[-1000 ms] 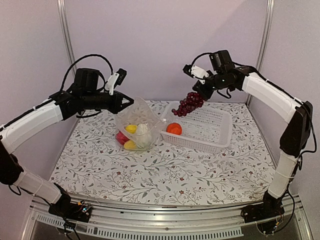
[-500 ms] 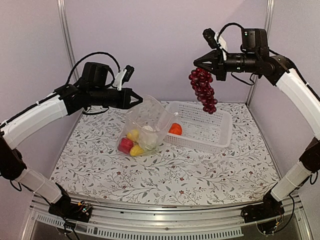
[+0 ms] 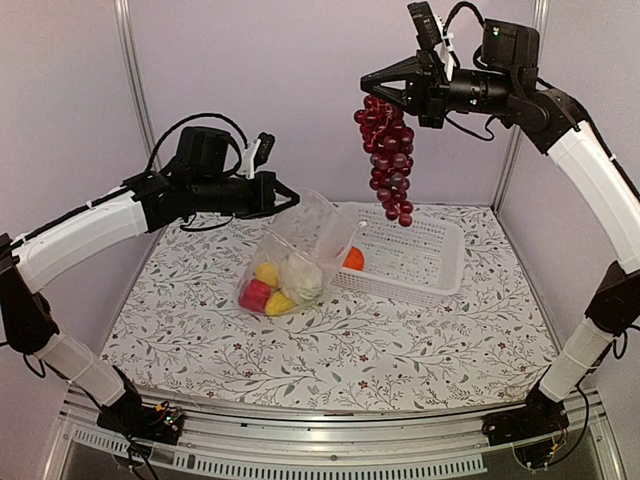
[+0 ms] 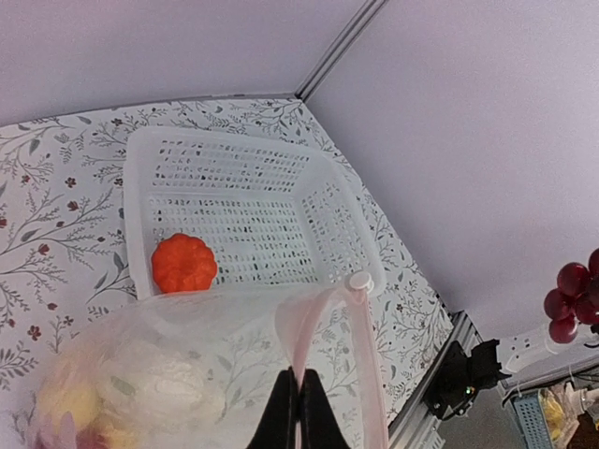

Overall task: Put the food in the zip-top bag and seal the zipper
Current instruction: Place the fake fruit in the zipper food storage bag.

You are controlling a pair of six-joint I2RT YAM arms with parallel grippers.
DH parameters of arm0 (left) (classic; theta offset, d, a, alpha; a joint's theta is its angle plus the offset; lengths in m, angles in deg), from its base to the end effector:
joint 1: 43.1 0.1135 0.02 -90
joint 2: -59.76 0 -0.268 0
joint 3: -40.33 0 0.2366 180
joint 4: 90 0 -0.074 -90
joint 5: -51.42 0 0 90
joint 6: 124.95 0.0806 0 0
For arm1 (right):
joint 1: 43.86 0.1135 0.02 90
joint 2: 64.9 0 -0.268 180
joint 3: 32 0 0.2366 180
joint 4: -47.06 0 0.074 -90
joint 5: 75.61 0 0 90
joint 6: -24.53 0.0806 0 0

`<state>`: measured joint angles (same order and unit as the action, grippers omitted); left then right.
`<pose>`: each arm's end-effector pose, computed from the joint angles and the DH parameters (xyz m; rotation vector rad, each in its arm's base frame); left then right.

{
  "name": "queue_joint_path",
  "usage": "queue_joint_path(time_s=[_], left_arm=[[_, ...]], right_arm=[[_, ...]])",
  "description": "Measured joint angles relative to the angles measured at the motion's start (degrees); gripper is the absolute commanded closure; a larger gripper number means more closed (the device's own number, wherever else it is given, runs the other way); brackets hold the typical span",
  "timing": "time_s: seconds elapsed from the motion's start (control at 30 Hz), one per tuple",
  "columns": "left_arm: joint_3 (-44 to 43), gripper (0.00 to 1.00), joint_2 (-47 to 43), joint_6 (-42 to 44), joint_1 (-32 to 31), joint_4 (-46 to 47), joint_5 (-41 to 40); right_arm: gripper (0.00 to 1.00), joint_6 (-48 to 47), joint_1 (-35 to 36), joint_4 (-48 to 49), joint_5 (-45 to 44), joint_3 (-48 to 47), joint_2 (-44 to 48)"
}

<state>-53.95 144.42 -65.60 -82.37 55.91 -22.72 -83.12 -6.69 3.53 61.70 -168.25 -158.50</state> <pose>0.2696 -0.2489 0.3571 0.3511 2.1136 -1.0306 0.2347 0.2523 0.5393 -1.2838 1.0492 0.9114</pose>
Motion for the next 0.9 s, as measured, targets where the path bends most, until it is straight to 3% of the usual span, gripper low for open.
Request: queue_joint_path(time_s=[0.5, 0.83, 0.87, 0.9], left_arm=[[1.86, 1.00, -0.61, -5.81, -1.33, 5.60, 0.44], [3.52, 1.00, -5.09, -6.01, -0.66, 5.57, -0.24], [3.63, 1.00, -5.29, -5.99, -0.52, 5.60, -0.24], [3.69, 1.00, -5.38, -5.99, -0.37, 5.60, -0.24]], right_arm=[[1.00, 1.73, 5.70, 1.77, 1.07, -4.57, -12.44], [1.00, -1.05, 5.84, 3.58, -1.01, 10.54, -12.70], [0.92, -1.25, 5.84, 3.45, -1.44, 11.56, -12.70], [0.78, -1.46, 5.84, 3.41, -1.84, 12.22, -12.70]])
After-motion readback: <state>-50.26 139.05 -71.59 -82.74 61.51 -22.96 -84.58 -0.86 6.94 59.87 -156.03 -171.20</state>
